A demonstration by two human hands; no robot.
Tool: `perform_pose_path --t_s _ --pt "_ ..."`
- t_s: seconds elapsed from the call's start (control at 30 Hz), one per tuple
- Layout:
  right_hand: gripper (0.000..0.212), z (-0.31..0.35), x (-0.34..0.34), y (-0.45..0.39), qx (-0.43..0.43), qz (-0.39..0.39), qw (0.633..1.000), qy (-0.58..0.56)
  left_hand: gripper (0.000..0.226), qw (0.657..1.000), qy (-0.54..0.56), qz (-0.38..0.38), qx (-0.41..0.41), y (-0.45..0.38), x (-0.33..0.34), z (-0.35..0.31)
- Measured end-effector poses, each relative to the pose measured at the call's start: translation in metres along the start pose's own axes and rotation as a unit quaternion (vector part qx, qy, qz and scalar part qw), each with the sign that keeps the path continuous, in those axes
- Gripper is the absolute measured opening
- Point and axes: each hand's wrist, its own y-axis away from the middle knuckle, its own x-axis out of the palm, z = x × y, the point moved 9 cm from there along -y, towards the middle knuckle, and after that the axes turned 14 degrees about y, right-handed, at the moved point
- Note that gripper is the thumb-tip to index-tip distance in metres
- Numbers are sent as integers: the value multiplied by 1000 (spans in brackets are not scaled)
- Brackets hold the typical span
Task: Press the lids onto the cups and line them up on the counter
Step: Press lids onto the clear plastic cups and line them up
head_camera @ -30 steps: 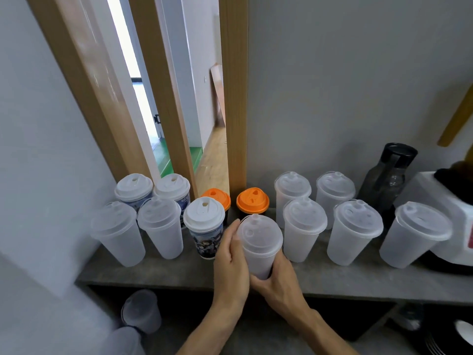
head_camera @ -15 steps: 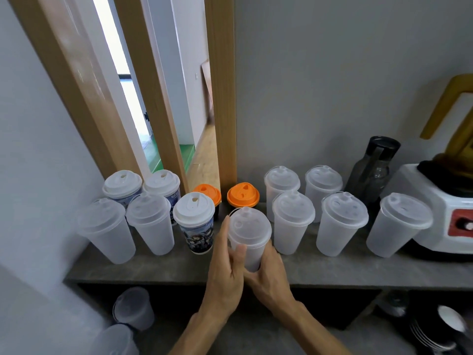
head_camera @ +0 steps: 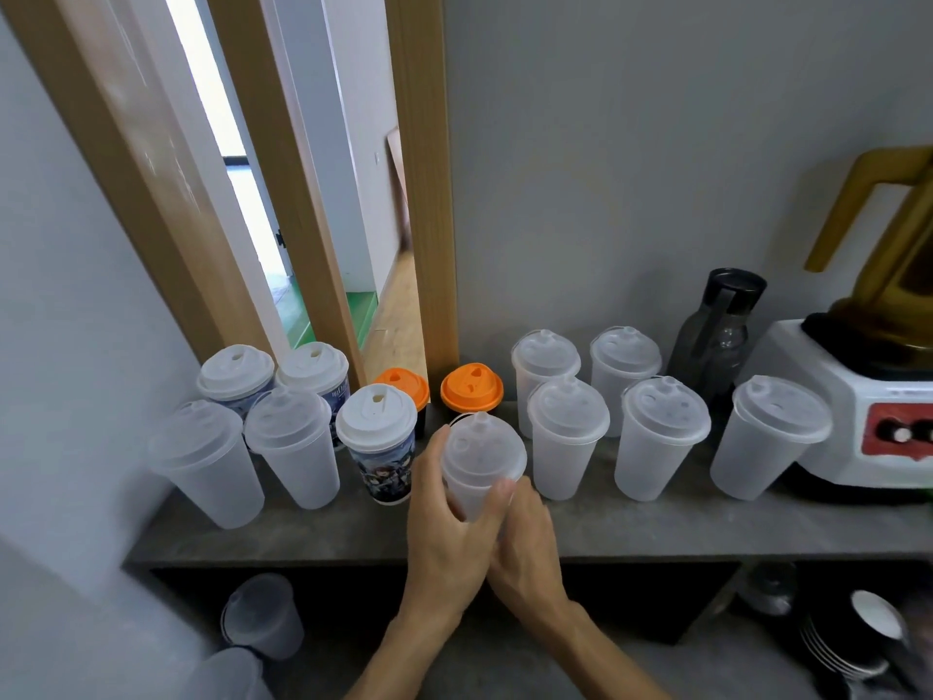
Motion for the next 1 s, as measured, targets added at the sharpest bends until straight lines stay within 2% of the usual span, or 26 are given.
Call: perform_pose_path --t_s 0.13,0.33,0.4,0.53,0.6,0.67,0.73,0.8,0.87,0.93,1.0 --pt "84 -2 0 -1 11 6 1000 2 72 1000 1 3 -24 2 2 -4" --pt "75 1 -1 2 54 9 997 46 82 976 -213 31 0 -13 -2 -26" --pt "79 -3 2 3 70 23 995 66 84 971 -240 26 0 -14 1 -30" --pt "86 3 1 4 19 8 997 68 85 973 -228 13 -9 -13 6 -28" --pt "100 -4 6 2 17 16 997 70 84 968 -251 28 -14 -17 7 -30" --pt "113 -7 8 0 35 45 994 92 86 947 -319 36 -2 -18 5 -37" --pt "104 1 6 1 22 74 989 123 88 894 -442 31 62 -16 6 -51" --pt "92 2 10 2 13 92 982 165 76 857 -491 53 150 -8 19 -59" --pt "76 -4 17 1 4 83 979 187 69 840 -494 97 203 0 35 -56" --pt "75 -9 27 1 -4 62 984 164 73 831 -501 131 201 4 42 -50" --pt "63 -14 39 -2 0 50 985 163 76 820 -517 150 194 8 45 -44"
